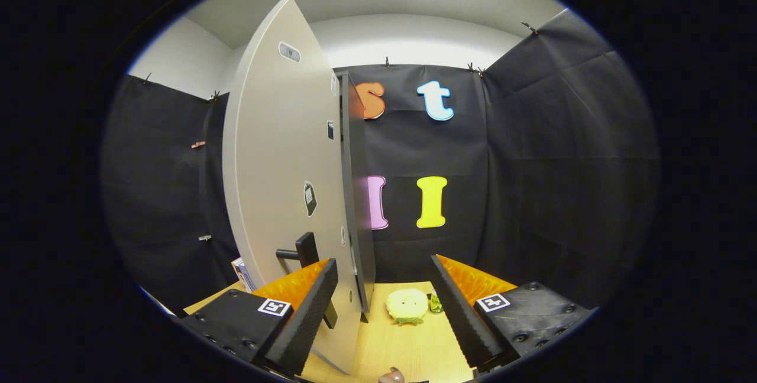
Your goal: Open the shoe cabinet door, grab the shoes and put them into the shoe cabinet, then close the shoe cabinet door.
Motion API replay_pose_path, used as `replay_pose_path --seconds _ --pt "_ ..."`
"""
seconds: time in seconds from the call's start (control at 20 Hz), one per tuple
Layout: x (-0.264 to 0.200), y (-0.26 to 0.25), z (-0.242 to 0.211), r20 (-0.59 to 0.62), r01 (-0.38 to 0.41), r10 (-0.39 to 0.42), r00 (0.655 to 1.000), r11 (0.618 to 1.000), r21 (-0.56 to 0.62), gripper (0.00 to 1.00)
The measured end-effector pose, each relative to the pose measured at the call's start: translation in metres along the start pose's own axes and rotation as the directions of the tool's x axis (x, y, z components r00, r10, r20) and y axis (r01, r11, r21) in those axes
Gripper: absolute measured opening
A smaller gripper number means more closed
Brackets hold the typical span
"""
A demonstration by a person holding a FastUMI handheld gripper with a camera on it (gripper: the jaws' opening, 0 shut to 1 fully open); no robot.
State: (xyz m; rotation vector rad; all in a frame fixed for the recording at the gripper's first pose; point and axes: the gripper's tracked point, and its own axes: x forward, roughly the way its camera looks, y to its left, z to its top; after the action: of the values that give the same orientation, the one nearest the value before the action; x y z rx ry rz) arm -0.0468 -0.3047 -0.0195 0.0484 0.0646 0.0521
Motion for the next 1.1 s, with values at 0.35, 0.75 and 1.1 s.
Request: replay_pose_path --seconds 0.35,0.75,1.1 --pt "0.006 0.000 -0.002 -0.013 0.040 -0.040 0.999 0.999 0.003 0.98" --pt "0.009 0.065 -0.008 -0.012 0.071 -0.071 0.997 0.997 0.013 0.98" --pt "0.022 0.139 -0.014 -0.006 0.114 -0.113 0.994 0.993 0.029 0.98"
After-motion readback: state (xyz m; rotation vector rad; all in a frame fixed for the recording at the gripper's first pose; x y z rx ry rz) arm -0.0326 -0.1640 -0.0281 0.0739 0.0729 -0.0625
